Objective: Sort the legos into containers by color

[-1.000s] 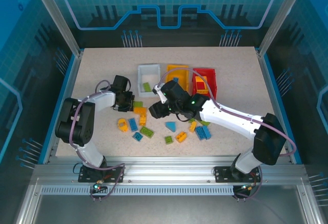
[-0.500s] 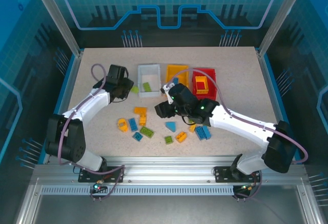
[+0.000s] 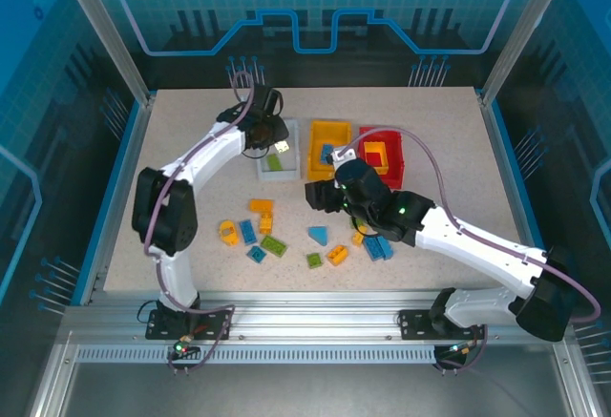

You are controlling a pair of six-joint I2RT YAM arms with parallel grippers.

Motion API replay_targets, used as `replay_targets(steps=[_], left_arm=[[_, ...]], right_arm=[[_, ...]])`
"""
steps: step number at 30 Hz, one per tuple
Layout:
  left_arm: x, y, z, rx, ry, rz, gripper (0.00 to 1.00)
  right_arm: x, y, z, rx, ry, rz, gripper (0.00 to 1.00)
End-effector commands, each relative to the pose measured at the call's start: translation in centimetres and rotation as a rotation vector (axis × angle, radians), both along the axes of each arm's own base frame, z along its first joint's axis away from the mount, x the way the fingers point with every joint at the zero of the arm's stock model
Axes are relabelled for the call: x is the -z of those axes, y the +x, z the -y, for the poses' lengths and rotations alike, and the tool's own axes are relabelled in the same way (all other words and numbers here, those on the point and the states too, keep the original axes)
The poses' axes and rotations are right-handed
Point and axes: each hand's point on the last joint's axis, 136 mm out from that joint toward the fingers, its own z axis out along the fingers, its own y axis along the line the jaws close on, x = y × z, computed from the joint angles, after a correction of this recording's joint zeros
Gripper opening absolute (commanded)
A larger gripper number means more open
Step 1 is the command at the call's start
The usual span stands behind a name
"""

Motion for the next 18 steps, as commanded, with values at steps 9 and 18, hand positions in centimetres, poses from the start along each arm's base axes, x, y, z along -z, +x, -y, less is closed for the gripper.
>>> replay_targets(steps=[9,18], left_arm=[[4.0,-0.1,0.4,0.081,0.077,-0.134,0.58],[-1.5,-2.4,0.6,0.081,0.033,-0.037,0.70]], right_arm=[[0.9,-0.2,1.9,0.092,-0.019,-0.057,0.67],[9.7,-3.4,8.9,0.495,-0.109,-0.444,0.61]])
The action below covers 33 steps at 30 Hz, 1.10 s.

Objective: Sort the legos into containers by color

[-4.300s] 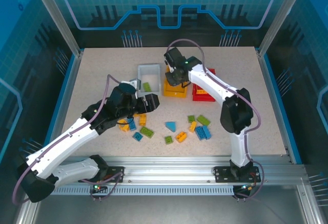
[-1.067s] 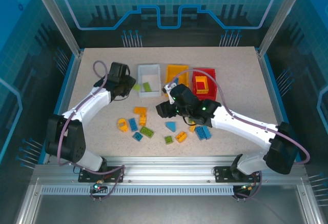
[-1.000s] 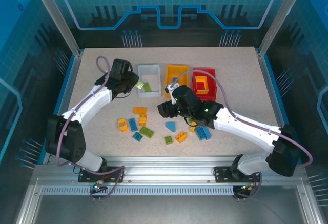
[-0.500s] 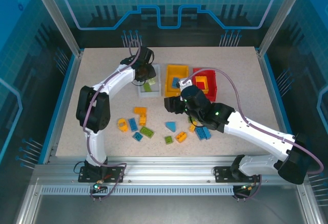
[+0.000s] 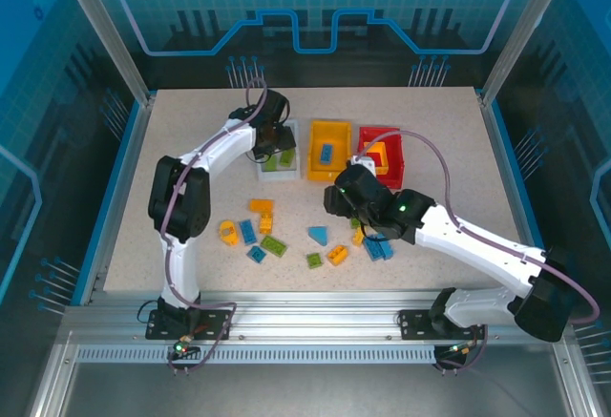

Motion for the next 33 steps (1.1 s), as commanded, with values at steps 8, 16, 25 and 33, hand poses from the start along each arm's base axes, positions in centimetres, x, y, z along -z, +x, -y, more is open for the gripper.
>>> replay_targets(steps=[8,16,25,33], left_arm=[[-11.6,-10.4,6.7,0.292,-0.175,0.263,0.73],[-12.4,-21.3,12.0,0.549,-0.265,0.309,0.74],[-13.4,-25.5,11.5,0.580,-0.321,0.335,0.74],[-13.8,-25.5,11.1,0.570,-0.312,0.351,0.74]], right_arm=[[9.3,-3.3,5.4,0.292,-0.106,-0.360,0.58],[12.8,-1.5,4.8,0.218,-0.109,-0.459,0.54],[15.1,-1.1,4.8,0.227,-0.124,-0.516,0.47],[15.8,-1.0,4.5,0.226,-0.126,-0.533,0.36]])
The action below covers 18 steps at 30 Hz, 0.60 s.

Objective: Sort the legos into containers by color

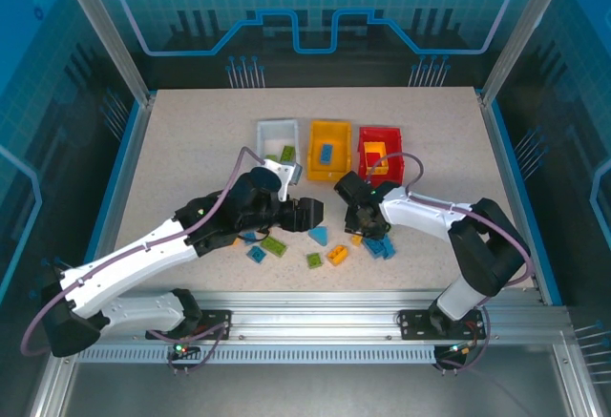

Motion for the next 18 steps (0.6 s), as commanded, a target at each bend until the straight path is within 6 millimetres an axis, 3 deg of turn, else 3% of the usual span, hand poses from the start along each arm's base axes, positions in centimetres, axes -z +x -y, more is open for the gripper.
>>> replay_targets(steps=[1,9,18], left_arm=[[0.3,0.2,-0.1,-0.018,0.001,0.005,0.74],[0.4,0.3,-0.2,-0.023,0.006,0.007,0.74],[1.1,0.3,-0.2,-0.041,-0.001,-0.015,0.74]], right_arm=[[0.5,0.0,-0.1,0.004,0.003,-0.024,0.35],[0.0,0.1,-0.4,-0.004,-0.011,-0.003,0.24],[-4.4,1.3,-0.9,-0.041,-0.026,0.116,0.21]])
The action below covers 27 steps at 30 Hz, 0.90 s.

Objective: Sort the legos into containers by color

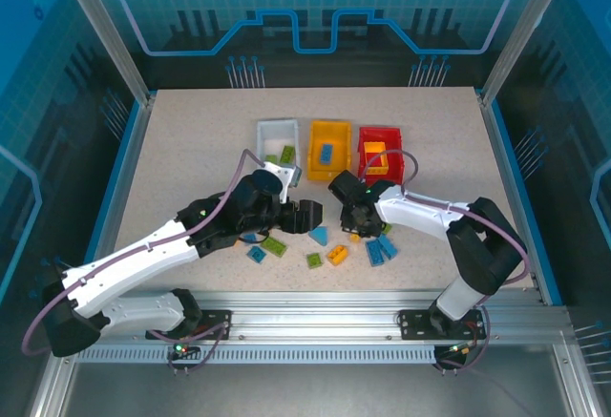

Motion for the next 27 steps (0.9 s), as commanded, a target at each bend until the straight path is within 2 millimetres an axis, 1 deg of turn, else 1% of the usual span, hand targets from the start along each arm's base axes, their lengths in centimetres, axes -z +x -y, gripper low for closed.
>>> replay_targets(steps=[1,4,6,8,11,13,16,17,20,21,23,26,27], left_arm=[[-0.1,0.4,0.2,-0.029,-0.026,0.001,0.74],[-0.4,0.6,1.1,-0.016,-0.053,-0.009,0.75],[-0.7,1.0,2.2,-0.005,-0.076,-0.013,0.75],[-1.2,1.6,3.4,0.008,-0.101,-0.010,0.75],[-1.8,2.6,5.2,0.019,-0.129,-0.006,0.76],[-2.1,3.2,6.1,0.026,-0.144,0.001,0.76],[-2.2,4.0,7.2,0.027,-0.152,0.002,0.76],[-2.3,4.2,7.4,0.027,-0.155,0.006,0.76],[-1.8,4.5,7.9,0.022,-0.156,-0.003,0.76],[-1.5,4.6,8.0,0.021,-0.154,-0.009,0.76],[-1.0,4.6,8.1,0.020,-0.152,-0.019,0.76],[-0.5,4.4,8.0,0.018,-0.144,-0.025,0.76],[-0.4,4.3,7.9,0.017,-0.138,-0.026,0.76]], right_arm=[[-3.9,0.9,0.5,-0.012,-0.019,0.099,0.21],[-6.5,2.0,2.0,-0.009,-0.046,0.174,0.23],[-7.9,3.0,3.1,-0.011,-0.059,0.215,0.23],[-9.1,4.4,4.3,-0.024,-0.072,0.245,0.23],[-10.0,7.2,6.4,-0.036,-0.117,0.261,0.24],[-10.1,9.2,7.2,-0.052,-0.135,0.263,0.24],[-9.9,12.6,7.7,-0.077,-0.137,0.263,0.22],[-9.5,13.8,7.8,-0.081,-0.133,0.261,0.22],[-8.9,16.9,7.6,-0.099,-0.115,0.254,0.22],[-8.5,17.7,7.6,-0.100,-0.111,0.244,0.22],[-7.0,19.2,7.8,-0.093,-0.110,0.199,0.22],[-4.8,20.6,7.9,-0.083,-0.088,0.141,0.24],[-4.3,20.8,7.8,-0.085,-0.083,0.132,0.26]])
